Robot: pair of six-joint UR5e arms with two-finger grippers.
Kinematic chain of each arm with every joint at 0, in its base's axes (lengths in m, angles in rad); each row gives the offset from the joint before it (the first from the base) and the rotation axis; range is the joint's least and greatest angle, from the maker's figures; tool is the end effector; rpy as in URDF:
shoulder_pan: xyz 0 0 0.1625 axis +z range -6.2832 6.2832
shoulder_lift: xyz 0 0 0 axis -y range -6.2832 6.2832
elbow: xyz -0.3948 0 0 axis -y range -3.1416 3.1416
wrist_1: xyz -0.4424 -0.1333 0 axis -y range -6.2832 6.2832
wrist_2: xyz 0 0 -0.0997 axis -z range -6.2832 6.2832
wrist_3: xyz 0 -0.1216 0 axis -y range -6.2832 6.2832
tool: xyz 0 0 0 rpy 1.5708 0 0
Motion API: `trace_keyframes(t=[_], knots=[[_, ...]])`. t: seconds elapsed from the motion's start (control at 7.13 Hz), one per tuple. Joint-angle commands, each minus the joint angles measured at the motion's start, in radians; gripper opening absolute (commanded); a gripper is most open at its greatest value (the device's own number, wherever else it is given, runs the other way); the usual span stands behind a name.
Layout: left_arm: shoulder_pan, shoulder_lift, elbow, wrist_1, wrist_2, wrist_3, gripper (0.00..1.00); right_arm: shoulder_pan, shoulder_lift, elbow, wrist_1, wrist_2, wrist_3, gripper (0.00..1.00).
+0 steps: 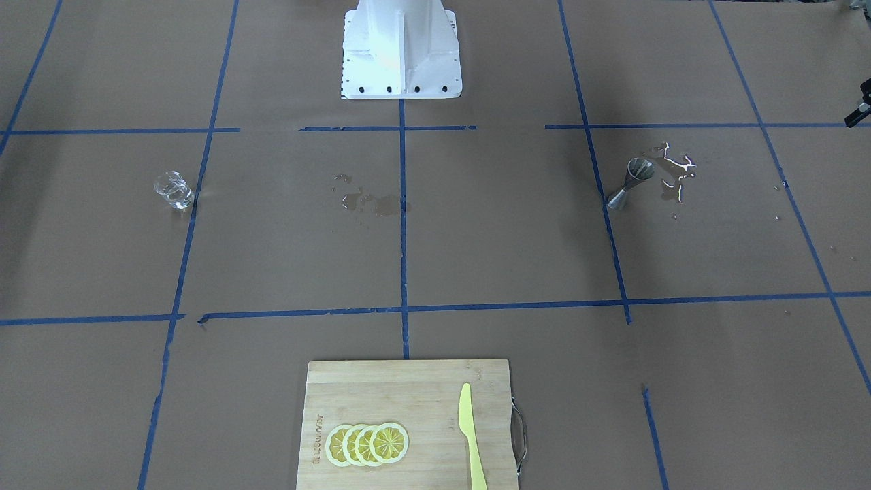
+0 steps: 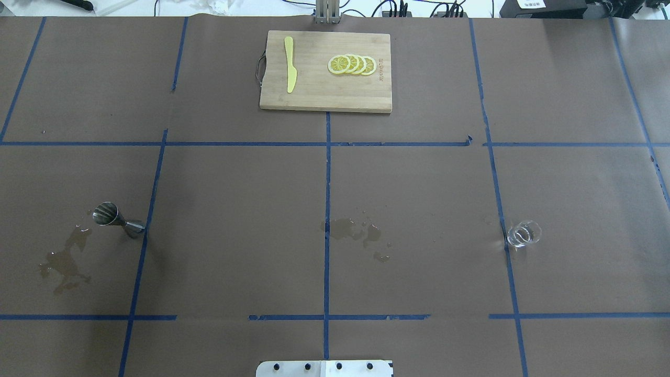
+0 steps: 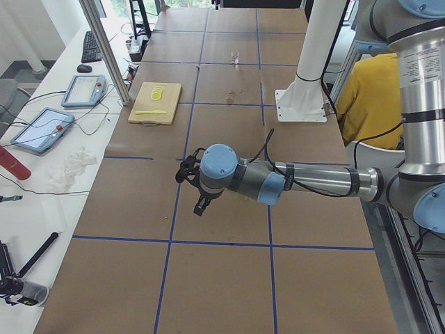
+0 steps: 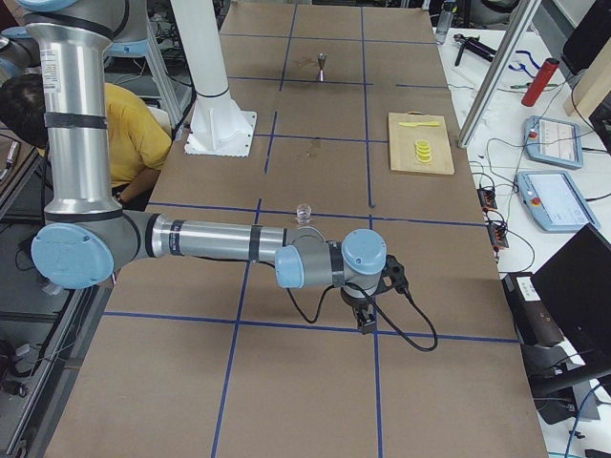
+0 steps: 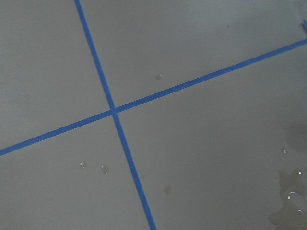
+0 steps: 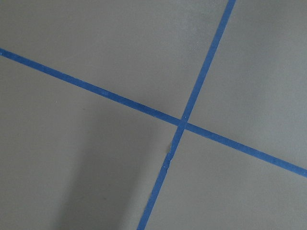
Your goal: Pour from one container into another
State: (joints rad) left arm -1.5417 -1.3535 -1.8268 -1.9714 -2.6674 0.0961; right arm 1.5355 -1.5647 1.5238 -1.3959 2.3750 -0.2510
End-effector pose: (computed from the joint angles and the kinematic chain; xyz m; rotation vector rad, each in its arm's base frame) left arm -0.0114 -0.4713 0.5387 0.4314 1.0677 0.3518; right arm 0.0261 -0.5558 0.6457 0.2134 -0.7883 -0.3242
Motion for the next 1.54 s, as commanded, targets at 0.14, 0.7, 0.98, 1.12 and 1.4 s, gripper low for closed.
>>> trace_keyframes(t=[0.14, 0.7, 0.98, 1.12, 1.4], knots=[[0.122, -0.06, 0.012, -0.367, 0.12, -0.415, 1.0, 0.0, 0.002, 0.004, 0.0, 0.001, -0.001, 1.0], [0.577, -0.087, -0.213, -0.547, 0.581, -1.034, 1.0, -0.002, -0.058, -0.008, 0.166, 0.013, 0.013, 1.0], [0.752, 0.021, -0.271, -0.578, 0.852, -1.062, 1.0, -0.002, -0.057, 0.002, 0.178, 0.021, 0.133, 1.0], [0.898, 0.092, -0.27, -0.666, 1.093, -1.063, 0.99, -0.002, -0.057, 0.004, 0.178, 0.021, 0.133, 1.0], [1.03, 0.175, -0.273, -0.876, 1.284, -1.163, 0.96, -0.005, -0.055, 0.004, 0.178, 0.02, 0.131, 1.0]])
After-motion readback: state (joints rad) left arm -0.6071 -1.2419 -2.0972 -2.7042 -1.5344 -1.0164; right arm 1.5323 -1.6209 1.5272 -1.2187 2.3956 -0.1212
